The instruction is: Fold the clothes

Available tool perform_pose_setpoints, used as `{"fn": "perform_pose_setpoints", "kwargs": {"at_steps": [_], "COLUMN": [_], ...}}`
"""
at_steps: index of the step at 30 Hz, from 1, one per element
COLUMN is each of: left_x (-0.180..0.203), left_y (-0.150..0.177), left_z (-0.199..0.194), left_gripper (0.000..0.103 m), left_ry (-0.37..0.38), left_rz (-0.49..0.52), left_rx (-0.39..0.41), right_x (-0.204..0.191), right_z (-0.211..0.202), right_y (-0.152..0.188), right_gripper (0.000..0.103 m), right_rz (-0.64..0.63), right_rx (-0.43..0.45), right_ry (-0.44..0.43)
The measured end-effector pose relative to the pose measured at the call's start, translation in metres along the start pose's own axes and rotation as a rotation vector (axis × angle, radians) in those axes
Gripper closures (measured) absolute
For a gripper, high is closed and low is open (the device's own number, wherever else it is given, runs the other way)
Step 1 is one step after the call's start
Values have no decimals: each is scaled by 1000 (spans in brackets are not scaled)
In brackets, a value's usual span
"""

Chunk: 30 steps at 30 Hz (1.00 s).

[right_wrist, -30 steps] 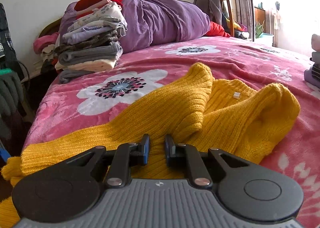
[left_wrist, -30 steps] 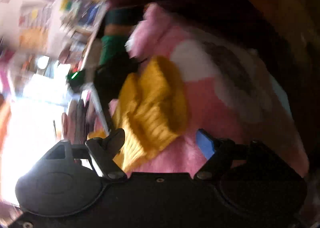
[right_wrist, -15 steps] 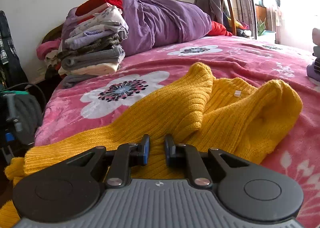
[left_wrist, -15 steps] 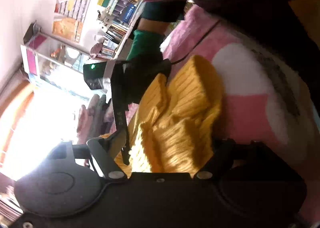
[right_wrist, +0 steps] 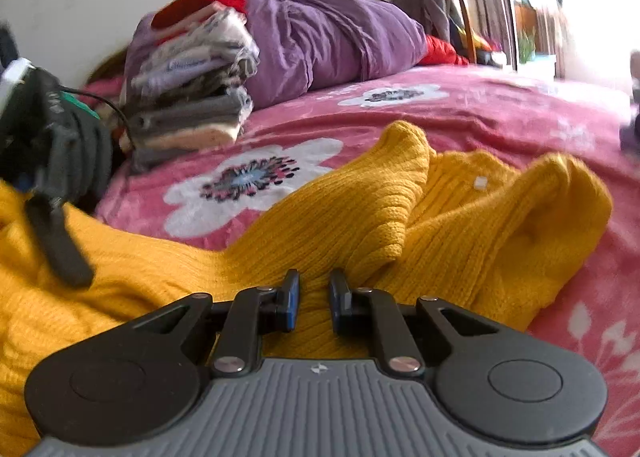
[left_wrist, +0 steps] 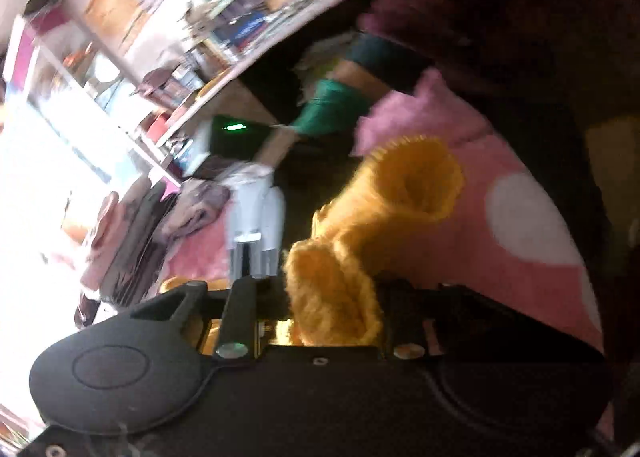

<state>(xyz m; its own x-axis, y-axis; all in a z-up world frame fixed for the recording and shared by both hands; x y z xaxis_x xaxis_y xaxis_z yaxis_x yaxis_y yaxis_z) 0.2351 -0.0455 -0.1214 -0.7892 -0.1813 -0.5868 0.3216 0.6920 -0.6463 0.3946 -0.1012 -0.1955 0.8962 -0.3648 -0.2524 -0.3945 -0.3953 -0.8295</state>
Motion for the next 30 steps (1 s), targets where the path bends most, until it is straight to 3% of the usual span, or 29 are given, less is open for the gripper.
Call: {"fn": "perform_pose_setpoints", "kwargs": {"at_steps": [3, 6, 10, 11, 13, 16, 18, 21, 22, 23, 24, 26, 30], "left_x": [-31, -50, -50, -49, -43, -40, -39, -32, -30, -30, -30, -33, -57], "left_y": [0, 2, 2, 2, 1, 5, 7, 6, 6, 5, 5, 6, 9], "left_z": [1, 6, 3, 2, 2, -2, -6, -9, -9, -10, -10, -10, -10], "left_gripper": [81, 81, 81, 81, 81, 81, 81, 81, 81, 81, 81, 81, 81], "left_ry": [17, 35, 34, 31, 27, 0, -14, -17, -15, -12, -9, 12, 59], "left_rz": [-135, -225, -292, -307, -311, -343, -356, -353, -350, -352, -353, -369, -459], "left_rx": [10, 12, 10, 10, 13, 18, 21, 16, 12, 6, 1, -7, -13], "right_x": [14, 31, 53, 51, 36, -21, -62, -100, -107, -112, -115, -114, -91], "right_z": [-4, -17, -72, -91, -127, -155, -152, -120, -108, -99, -91, -86, -101], "right_y": [-2, -9, -14, -12, -3, 19, 32, 41, 41, 41, 42, 38, 6], "right_gripper": [90, 87, 55, 46, 44, 21, 21, 23, 33, 52, 59, 61, 61], "right_rz": [129, 292, 449, 457, 433, 214, 9, -264, -323, -353, -370, -389, -272], "right_rx": [18, 94, 280, 317, 363, 338, 306, 249, 231, 209, 173, 130, 193], "right_ry": [-63, -129, -134, -129, -126, -76, 41, 305, 350, 351, 331, 304, 189]}}
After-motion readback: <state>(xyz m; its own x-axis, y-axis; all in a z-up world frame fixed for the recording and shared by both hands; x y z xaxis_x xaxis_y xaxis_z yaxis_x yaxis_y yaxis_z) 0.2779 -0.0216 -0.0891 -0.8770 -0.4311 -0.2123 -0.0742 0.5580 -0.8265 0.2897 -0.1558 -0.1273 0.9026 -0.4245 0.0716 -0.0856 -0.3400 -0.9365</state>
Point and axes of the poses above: each gripper's, at about its wrist camera, not at the fingertips, and z roughly the way its jaws point, x to its right, y to its underside, the point moved 8 cm from there along z, roughly the way its jaws point, and after that the axes turned 2 degrees about -y, right-handed, at the moved point
